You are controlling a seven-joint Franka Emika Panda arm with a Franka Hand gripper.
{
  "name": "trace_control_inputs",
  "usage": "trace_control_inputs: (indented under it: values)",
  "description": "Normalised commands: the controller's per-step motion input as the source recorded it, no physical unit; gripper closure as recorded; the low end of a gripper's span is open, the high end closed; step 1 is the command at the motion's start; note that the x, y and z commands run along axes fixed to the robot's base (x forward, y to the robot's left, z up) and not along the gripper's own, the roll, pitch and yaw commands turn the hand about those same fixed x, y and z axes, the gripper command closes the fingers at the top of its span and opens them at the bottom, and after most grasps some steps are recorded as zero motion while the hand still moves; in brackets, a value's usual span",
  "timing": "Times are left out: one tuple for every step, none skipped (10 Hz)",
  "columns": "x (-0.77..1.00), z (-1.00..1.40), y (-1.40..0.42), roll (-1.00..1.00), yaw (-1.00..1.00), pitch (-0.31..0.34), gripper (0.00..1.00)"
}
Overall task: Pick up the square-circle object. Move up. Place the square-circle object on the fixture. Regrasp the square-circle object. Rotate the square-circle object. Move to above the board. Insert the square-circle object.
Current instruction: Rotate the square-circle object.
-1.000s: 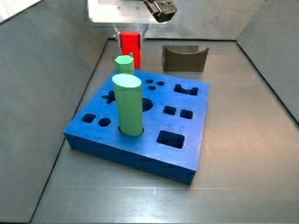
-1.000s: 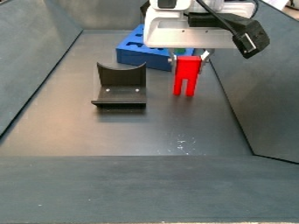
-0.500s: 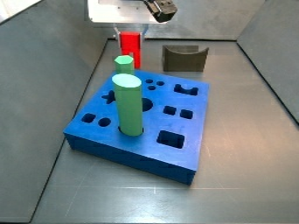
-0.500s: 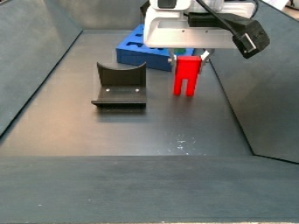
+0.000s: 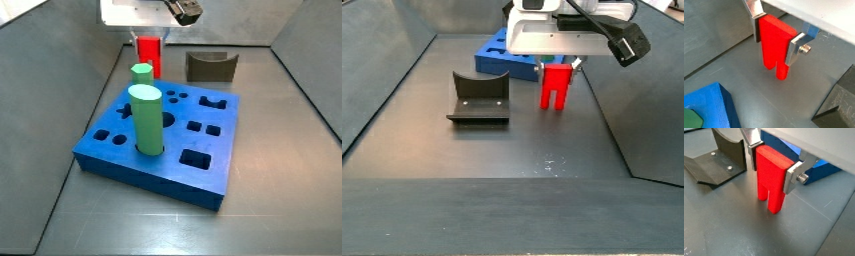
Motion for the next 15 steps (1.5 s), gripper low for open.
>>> trace_control_inputs:
  values:
    - [0.0, -0.03, -0.01, 0.2, 0.03, -0.018, 1.0]
    - [0.0, -0.03, -0.01, 0.2, 0.03, -0.018, 1.0]
    - [0.0, -0.03, -0.01, 0.2, 0.03, -0.018, 1.0]
    - [0.0, -0.03, -0.01, 0.2, 0.03, -0.018, 1.0]
    - [0.0, -0.03, -0.01, 0.2, 0.03, -0.018, 1.0]
    - [0.0, -0.03, -0.01, 0.2, 0.03, -0.018, 1.0]
    - [0.0, -0.03, -0.01, 0.2, 0.03, -0.018, 1.0]
    - [0.0, -0.03, -0.01, 0.2, 0.03, -0.018, 1.0]
    - [0.0, -0.03, -0.01, 0.2, 0.03, -0.018, 1.0]
    - [0.0, -0.03, -0.01, 0.2, 0.03, -0.018, 1.0]
    - [0.0, -0.03, -0.01, 0.2, 0.03, -0.018, 1.0]
    - [0.0, -0.03, -0.01, 0.2, 0.03, -0.018, 1.0]
    - [0.0, -0.03, -0.01, 0.2, 0.03, -0.018, 1.0]
    - [0.0, -0.03, -0.01, 0.2, 0.03, -0.018, 1.0]
    - [0.0, -0.03, -0.01, 0.2, 0.03, -0.018, 1.0]
